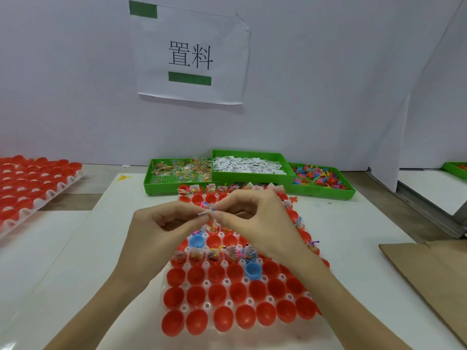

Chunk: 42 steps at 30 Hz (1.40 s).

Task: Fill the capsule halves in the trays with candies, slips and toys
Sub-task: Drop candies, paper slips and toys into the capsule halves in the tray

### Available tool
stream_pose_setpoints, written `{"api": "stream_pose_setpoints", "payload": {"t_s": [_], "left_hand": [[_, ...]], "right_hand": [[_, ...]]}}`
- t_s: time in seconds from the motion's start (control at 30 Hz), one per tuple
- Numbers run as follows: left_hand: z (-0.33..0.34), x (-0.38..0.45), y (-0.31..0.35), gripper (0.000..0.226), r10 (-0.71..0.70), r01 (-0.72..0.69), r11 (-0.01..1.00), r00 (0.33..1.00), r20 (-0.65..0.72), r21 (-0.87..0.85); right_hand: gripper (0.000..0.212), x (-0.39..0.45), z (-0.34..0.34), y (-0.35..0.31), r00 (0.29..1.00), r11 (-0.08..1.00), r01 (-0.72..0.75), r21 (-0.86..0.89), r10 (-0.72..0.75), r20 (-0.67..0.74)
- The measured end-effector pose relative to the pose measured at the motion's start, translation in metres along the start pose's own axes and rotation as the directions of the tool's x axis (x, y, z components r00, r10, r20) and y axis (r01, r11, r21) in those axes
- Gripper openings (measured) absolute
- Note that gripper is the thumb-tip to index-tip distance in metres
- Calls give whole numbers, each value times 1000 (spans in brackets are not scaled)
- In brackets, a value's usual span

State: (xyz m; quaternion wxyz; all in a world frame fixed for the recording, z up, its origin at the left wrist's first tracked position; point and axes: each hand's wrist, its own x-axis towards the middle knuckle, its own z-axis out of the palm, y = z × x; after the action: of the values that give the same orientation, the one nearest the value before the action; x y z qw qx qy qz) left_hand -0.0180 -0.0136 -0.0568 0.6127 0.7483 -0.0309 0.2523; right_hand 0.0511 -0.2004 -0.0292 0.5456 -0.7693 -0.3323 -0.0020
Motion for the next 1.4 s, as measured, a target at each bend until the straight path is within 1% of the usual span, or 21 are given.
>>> {"api": "stream_pose_setpoints", "payload": {"t_s": [0.07, 0.13, 0.27, 0.37, 0.47, 0.57, 0.63, 0.7, 0.77, 0.83, 1.0, 1.1, 1.23, 1.3, 1.33, 1.4], "left_hand": [[-6, 3, 1, 18, -13, 13, 1000, 1000, -5, -14], [-12, 5, 4, 17, -19, 19, 1000, 1000, 25, -15], [-28, 10, 12, 15, -43, 36, 998, 988, 151, 54], [-44, 13, 17, 12, -93, 60, 991, 955, 283, 121], [-58, 14, 20, 12, -173, 76, 971, 879, 443, 228], [-68, 13, 20, 13, -313, 117, 929, 757, 574, 352], [-71, 11, 19, 13, -389, 112, 892, 684, 617, 438], [-69, 10, 17, 12, -426, 80, 863, 646, 634, 499], [-66, 8, 16, 12, -442, 57, 845, 635, 634, 532], [-64, 7, 16, 12, -441, 20, 829, 639, 631, 560], [-59, 5, 16, 12, -441, -77, 779, 638, 632, 622], [-59, 5, 17, 12, -405, -124, 786, 635, 657, 605], [-66, 6, 17, 10, -389, -104, 819, 623, 679, 565], [-67, 6, 17, 10, -382, -107, 823, 622, 683, 557], [-67, 6, 17, 10, -375, -118, 822, 624, 685, 557], [-66, 6, 16, 11, -358, -146, 812, 640, 680, 565]], "right_hand": [[9, 0, 5, -3, 1000, 1000, 2, 4, -2, -16], [9, 0, 8, -6, 1000, 1000, 1, -5, -1, -22], [11, -5, 12, -11, 999, 1000, -22, -1, 22, 43], [13, -9, 19, -11, 990, 996, -81, 33, 76, 118], [10, -17, 30, -9, 977, 993, -114, -3, 113, 182], [11, -26, 43, -6, 950, 988, -156, -14, 154, 271], [11, -31, 50, -5, 930, 984, -173, -46, 178, 320], [10, -35, 55, -4, 920, 982, -168, -89, 189, 343], [9, -37, 58, -2, 921, 981, -149, -127, 184, 342], [9, -38, 60, -1, 929, 977, -107, -182, 164, 332], [14, -41, 65, -3, 936, 964, -18, -265, 109, 335], [13, -42, 68, -4, 940, 953, 7, -304, 97, 326], [11, -41, 65, -4, 931, 955, -32, -295, 135, 338], [5, -41, 63, -5, 923, 944, -24, -328, 146, 355], [3, -41, 62, -6, 922, 938, -11, -346, 144, 360], [7, -41, 62, -6, 922, 929, 15, -370, 130, 365]]}}
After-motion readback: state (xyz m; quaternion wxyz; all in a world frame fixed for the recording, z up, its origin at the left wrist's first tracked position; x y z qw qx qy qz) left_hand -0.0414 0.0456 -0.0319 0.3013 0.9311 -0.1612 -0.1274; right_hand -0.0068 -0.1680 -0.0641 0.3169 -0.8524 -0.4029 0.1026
